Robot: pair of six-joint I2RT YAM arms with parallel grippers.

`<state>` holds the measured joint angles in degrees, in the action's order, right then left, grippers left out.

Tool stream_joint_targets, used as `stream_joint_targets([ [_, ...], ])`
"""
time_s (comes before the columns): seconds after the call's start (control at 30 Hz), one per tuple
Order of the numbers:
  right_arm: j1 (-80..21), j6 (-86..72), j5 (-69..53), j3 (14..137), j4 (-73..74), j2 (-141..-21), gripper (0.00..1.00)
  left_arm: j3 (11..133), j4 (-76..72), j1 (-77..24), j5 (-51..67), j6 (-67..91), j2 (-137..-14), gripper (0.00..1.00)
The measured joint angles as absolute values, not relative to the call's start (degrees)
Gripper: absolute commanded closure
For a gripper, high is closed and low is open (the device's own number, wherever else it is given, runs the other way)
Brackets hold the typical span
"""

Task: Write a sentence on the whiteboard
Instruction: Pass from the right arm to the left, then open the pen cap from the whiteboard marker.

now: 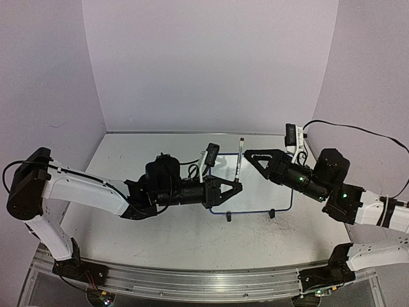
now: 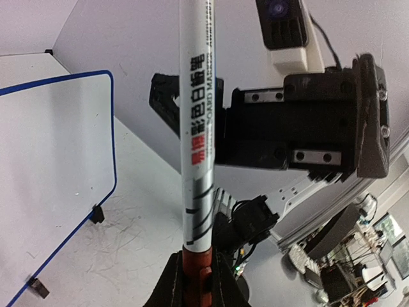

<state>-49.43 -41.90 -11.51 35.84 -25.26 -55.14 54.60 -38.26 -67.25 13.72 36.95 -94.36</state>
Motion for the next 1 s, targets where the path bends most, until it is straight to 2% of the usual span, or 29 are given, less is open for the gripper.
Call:
stream_joint_targets([
  [0.23,-49.43,-30.02,-1.26,44.38,-0.71,-52.72,0.02,55.20,-19.83,-67.20,13.78,24.78,-89.54,1.00],
  [0.4,-49.43,-26.07,-0.29,48.10,9.52,-50.59,0.02,61.00,-3.61,-68.72,8.83,13.53,-88.77,1.00],
  [0.6,-49.43,-22.69,-5.86,56.17,18.65,-53.26,0.02,63.96,7.48,-71.22,1.22,3.53,-88.66,1.00],
  [0.77,-49.42,-21.59,-13.42,63.74,24.50,-61.40,0.08,63.96,11.45,-73.10,-3.53,-1.53,-88.29,1.00],
  [1.0,-49.39,-20.55,-25.16,65.06,28.26,-69.49,0.18,63.96,12.41,-75.46,-6.58,-3.41,-87.27,1.00],
])
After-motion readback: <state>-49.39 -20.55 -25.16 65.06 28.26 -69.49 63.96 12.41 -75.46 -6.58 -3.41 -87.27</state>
